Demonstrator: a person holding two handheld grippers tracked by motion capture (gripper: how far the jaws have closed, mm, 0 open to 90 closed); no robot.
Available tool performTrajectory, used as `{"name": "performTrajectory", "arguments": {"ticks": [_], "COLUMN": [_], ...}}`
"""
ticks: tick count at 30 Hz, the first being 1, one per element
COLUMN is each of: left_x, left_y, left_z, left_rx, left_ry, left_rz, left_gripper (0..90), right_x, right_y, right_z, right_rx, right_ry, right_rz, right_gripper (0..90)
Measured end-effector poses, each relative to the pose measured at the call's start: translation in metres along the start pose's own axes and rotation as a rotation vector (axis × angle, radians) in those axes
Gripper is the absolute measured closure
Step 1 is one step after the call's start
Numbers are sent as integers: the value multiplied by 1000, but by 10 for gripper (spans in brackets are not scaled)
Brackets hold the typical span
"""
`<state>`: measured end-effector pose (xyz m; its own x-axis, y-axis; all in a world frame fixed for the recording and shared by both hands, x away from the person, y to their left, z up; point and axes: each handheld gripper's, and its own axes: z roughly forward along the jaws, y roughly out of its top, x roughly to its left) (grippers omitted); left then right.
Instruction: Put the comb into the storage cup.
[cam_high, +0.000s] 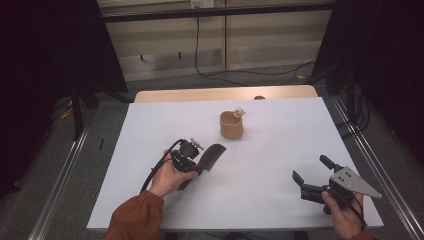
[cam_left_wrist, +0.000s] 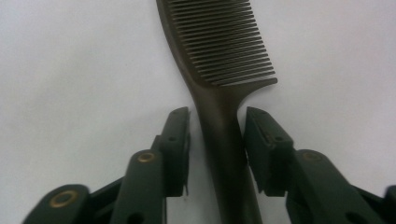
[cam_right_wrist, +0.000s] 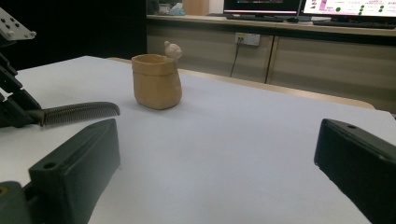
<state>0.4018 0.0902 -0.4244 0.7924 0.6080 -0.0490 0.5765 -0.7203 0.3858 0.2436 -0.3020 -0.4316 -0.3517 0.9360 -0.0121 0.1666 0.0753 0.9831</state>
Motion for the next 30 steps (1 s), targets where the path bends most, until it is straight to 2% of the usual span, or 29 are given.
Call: {"name": "performTrajectory", "arguments": {"ticks": [6,15,23,26,30], "left_x": [0,-1,3,5,6], "left_y": [0,1,1,0,0], "left_z": [0,1,0,0,0], "left_rx": [-1,8,2,-13,-16], "left_ry": [-5,0,-26,-40,-49], "left_rz": [-5,-13,-34,-75,-84], "left_gripper": [689,718,722,722,722], "right_x": [0,0,0,0,0], "right_y": [0,0,0,0,-1], "right_z": [0,0,0,1,0], "right_rx": [1,3,3,3,5], "right_ry": [4,5,6,5,5], "right_rz": [-1,-1,1,-1,0], "right_gripper": [0,0,0,0,0]}}
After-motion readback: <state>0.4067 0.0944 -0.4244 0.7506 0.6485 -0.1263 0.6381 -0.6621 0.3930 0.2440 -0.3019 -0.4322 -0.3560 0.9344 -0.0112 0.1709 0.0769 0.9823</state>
